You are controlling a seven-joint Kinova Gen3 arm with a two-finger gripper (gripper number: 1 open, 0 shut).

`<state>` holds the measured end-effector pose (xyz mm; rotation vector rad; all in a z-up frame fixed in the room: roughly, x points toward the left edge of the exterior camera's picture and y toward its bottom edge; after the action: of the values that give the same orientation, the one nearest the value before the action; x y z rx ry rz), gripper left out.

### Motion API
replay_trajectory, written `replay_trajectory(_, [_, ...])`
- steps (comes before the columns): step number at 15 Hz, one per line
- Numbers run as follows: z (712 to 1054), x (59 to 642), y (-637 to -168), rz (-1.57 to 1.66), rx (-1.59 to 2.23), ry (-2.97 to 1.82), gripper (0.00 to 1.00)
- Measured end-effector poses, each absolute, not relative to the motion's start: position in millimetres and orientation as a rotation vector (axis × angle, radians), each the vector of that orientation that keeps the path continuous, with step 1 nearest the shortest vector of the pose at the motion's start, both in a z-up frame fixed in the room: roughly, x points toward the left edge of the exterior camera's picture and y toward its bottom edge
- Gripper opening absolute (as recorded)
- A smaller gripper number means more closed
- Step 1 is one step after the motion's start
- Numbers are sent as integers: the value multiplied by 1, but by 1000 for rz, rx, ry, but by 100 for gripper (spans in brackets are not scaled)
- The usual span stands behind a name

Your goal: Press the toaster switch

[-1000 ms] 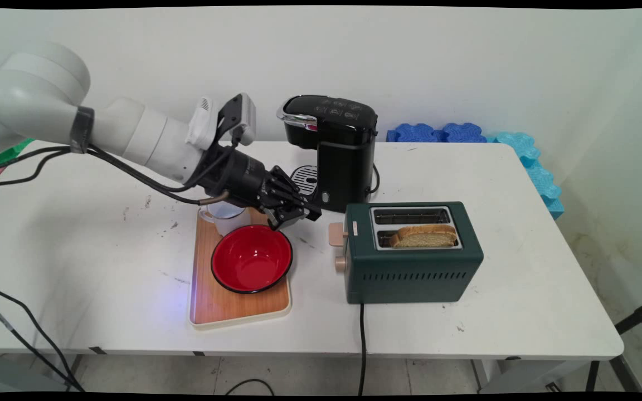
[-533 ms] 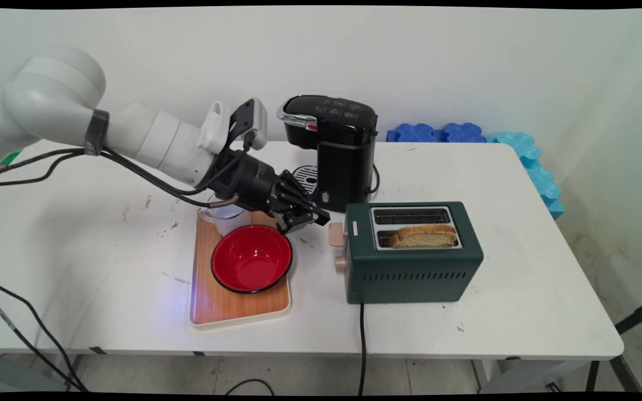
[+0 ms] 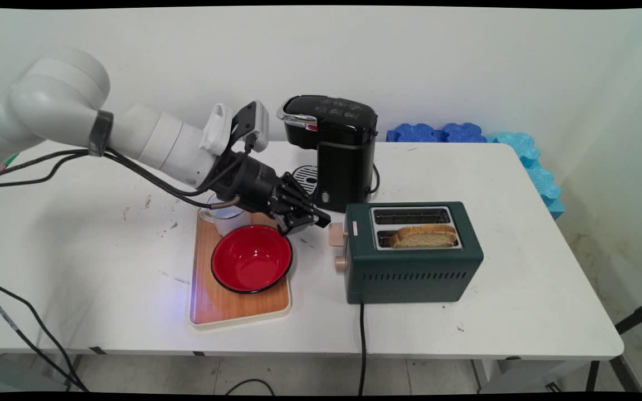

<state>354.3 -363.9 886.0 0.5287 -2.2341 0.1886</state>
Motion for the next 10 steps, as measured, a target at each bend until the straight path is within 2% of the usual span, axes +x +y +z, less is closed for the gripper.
replay_trajectory(10, [875,347,-369,172,525,-2224,0])
